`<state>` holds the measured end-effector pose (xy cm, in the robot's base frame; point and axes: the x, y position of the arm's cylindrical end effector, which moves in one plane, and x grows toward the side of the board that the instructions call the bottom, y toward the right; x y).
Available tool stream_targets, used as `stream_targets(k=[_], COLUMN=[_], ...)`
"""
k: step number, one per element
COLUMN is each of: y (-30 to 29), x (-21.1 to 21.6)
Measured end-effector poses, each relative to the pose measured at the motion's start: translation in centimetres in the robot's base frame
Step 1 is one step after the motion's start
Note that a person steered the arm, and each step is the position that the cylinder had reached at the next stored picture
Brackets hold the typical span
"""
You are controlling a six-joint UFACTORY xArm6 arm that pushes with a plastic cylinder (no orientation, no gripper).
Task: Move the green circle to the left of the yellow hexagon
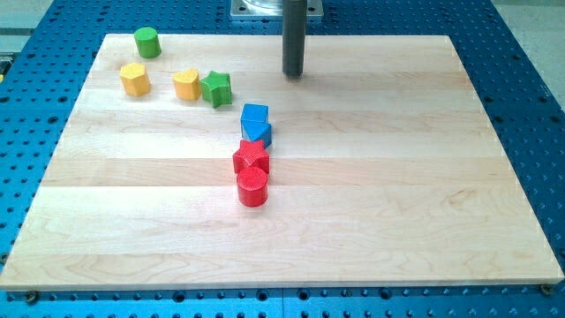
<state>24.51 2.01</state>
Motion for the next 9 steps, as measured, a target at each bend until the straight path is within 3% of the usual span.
stream_targets(k=[1, 2, 5, 8, 9], y=[-4.6, -10.0, -18.2, -26.0, -28.2], x=[-5.1, -5.3, -5.3, -4.1, 1.3])
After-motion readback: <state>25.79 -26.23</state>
